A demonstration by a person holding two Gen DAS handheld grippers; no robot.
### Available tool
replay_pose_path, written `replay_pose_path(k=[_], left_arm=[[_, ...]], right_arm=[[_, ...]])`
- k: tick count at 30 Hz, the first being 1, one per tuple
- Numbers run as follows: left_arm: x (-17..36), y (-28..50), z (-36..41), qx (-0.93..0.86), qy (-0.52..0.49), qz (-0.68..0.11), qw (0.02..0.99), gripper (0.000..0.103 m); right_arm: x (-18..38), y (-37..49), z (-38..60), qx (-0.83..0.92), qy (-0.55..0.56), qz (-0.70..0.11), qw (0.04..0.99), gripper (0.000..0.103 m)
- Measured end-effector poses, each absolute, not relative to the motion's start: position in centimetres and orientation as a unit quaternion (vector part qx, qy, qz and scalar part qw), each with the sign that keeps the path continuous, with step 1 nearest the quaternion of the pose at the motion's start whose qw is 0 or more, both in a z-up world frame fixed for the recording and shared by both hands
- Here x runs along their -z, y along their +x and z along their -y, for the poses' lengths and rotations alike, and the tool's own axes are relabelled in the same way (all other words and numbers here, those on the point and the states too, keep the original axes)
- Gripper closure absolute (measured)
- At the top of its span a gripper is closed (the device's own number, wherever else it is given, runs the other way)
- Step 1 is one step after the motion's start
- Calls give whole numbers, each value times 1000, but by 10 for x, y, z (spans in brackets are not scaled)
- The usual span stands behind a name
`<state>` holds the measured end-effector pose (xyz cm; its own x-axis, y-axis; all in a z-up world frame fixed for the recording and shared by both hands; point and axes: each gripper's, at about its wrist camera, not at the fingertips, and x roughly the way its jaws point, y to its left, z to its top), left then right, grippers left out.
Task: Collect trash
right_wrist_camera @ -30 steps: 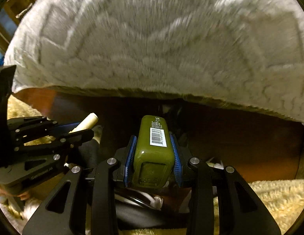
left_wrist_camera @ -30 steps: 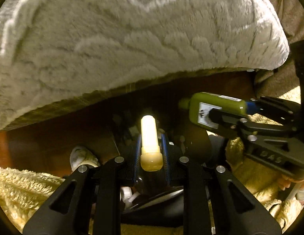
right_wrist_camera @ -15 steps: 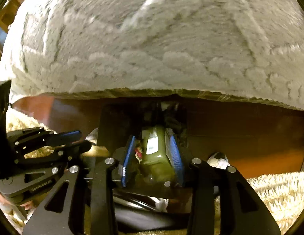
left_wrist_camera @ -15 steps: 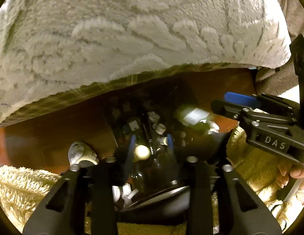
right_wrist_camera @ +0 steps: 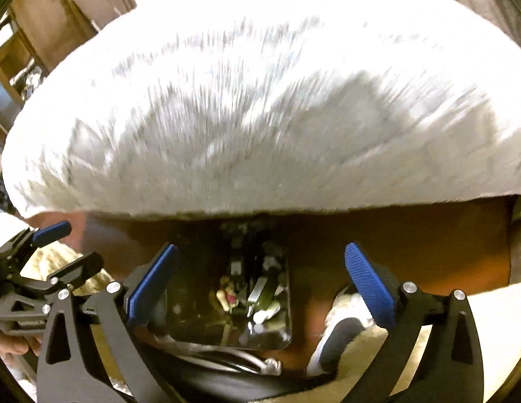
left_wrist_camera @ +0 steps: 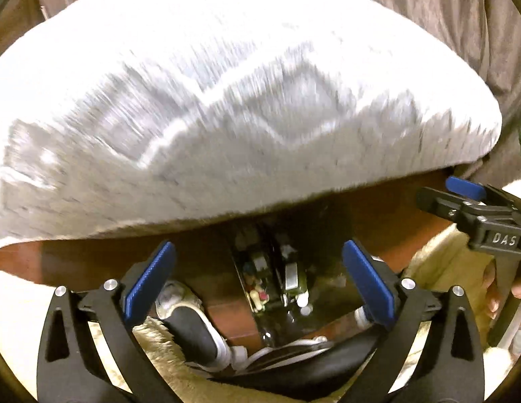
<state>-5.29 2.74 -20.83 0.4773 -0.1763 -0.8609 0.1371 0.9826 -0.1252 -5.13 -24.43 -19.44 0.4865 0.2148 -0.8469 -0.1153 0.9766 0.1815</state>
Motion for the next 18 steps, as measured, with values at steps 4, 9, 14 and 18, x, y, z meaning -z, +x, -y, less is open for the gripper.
replay_pose_path(k=[4,9,14,18], left_arm=[[169,-61,-30,70,-13,-467,881,8],[112,-79,-28,62,-1,-407,911,8],[57,-101,-38,47,-5,-349,936,8],[22,-121,-40,30,4,-293,956,8]], right_arm=[[147,-69,254,-80,49,-445,890,3],[91,-82,253,-62,28,-372,926,3],[41,-107,259,-28,-2,-298,954,3],[13,-128,261,-20,-7,-259,966,3]])
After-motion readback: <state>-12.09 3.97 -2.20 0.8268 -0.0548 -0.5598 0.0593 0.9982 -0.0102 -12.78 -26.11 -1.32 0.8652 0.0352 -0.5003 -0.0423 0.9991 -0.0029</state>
